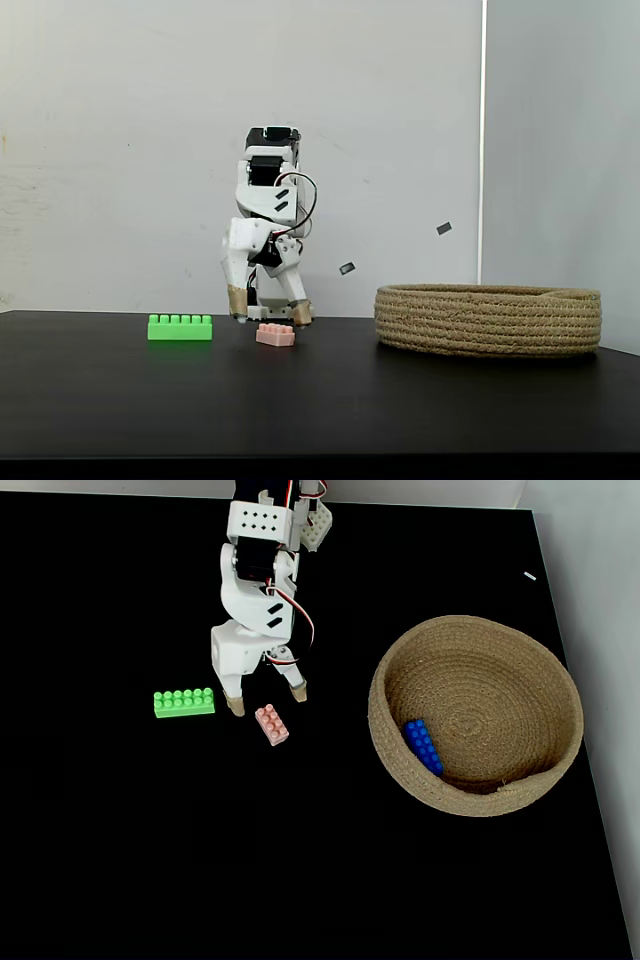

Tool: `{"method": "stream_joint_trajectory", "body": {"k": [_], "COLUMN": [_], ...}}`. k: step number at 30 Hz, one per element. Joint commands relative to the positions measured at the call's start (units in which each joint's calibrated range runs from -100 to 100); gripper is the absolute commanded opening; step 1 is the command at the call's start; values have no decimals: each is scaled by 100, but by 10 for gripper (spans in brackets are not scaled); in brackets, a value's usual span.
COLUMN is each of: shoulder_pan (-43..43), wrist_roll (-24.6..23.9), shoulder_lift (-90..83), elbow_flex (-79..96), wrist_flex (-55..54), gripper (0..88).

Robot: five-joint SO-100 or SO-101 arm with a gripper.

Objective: Place the lego blocks in the tray

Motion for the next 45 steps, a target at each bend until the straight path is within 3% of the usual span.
{"method": "stream_joint_trajectory", "body": {"k": [1,15,23,30,45], "shoulder_pan": [-60,-35,-27,-208,-620], "wrist_roll": [-63,-39,-88,-352,-1001], "shoulder_lift": [14,436,590,608,-1533], "elbow_flex": [-346,-373,-337,74,-1030], "wrist_flex": [-120,-287,-478,-1061,-661], "gripper": [314,271,179,0,0]}}
